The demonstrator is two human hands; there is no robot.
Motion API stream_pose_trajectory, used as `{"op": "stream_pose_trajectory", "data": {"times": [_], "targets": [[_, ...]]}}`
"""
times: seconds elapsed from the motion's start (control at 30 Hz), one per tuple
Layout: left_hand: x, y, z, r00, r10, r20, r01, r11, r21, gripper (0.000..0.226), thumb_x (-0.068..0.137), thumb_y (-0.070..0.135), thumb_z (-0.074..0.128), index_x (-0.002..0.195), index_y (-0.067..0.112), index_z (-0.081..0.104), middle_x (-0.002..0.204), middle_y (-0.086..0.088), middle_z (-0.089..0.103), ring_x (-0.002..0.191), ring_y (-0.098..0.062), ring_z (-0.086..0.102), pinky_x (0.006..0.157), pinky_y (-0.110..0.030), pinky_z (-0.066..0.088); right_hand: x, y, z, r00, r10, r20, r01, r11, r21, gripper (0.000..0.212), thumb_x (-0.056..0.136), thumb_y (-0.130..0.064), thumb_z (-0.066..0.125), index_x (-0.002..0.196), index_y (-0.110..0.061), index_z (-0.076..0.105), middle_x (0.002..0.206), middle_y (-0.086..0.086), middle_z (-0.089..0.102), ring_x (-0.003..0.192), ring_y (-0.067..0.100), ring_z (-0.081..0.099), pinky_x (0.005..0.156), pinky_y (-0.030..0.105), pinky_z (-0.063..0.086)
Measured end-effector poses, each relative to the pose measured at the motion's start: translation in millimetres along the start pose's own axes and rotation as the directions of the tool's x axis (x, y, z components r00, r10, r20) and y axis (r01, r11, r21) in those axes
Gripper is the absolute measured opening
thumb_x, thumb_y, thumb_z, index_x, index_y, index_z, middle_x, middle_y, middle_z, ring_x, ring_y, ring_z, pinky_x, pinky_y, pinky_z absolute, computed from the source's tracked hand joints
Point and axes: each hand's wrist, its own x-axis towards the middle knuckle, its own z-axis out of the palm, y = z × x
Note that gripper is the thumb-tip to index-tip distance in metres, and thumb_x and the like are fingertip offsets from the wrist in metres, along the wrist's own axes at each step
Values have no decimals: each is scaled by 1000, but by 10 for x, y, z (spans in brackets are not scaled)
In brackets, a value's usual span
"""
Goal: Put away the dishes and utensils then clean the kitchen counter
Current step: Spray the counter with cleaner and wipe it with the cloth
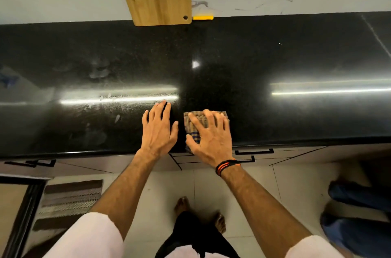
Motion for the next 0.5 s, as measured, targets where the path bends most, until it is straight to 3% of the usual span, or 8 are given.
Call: {"op": "stream_pose_trajectory", "data": {"times": [0.3,0.5], "targets": [[285,8,77,999,-42,-3,42,999,27,73,92,55,30,151,11,31,160,-10,22,149,-26,16,120,-54,14,-4,1755,-414,983,177,-39,-181,972,-152,67,80,-63,41,140,-36,52,141,9,44,126,36,42,107,48,34],[280,35,67,999,-48,-16,49,998,38,74,92,54,29,151,10,31,161,-10,21,149,-26,16,119,-55,13,-110,2393,-577,961,273,-43,-276,947,-166,72,84,-65,32,142,-28,52,142,14,36,128,43,35,108,57,32]]}}
